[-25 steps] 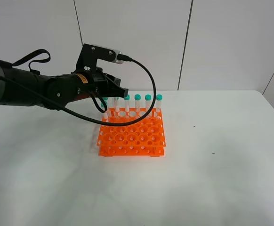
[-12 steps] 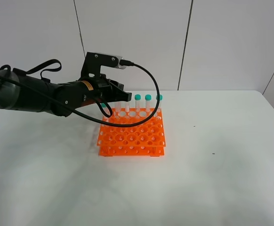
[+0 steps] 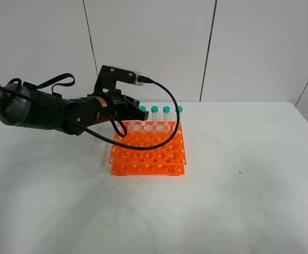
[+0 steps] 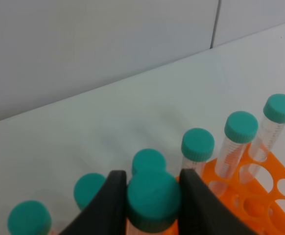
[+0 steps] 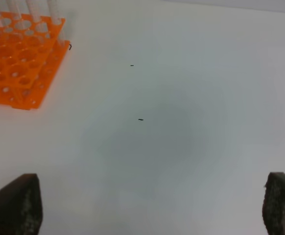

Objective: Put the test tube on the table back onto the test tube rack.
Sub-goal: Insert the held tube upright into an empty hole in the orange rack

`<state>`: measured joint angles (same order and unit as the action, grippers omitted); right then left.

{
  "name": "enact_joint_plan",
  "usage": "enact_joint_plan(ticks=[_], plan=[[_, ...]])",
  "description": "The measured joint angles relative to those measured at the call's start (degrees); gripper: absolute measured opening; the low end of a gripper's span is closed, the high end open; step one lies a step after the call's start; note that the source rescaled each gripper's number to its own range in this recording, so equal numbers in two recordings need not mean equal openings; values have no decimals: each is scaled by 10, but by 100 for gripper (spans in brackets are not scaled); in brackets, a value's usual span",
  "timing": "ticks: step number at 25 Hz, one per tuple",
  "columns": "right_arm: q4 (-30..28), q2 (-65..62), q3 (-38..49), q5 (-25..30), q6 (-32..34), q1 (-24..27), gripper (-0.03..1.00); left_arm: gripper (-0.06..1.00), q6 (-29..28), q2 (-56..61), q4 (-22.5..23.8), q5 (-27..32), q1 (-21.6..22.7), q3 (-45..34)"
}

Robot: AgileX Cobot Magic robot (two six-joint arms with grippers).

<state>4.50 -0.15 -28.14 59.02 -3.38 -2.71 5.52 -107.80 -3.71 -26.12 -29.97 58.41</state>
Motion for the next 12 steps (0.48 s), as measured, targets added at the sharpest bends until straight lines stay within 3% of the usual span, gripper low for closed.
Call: enact_joint_plan(ticks=[12], plan=[[0, 0, 0, 0, 0, 0, 100, 0, 0, 10, 0, 0, 13, 2]])
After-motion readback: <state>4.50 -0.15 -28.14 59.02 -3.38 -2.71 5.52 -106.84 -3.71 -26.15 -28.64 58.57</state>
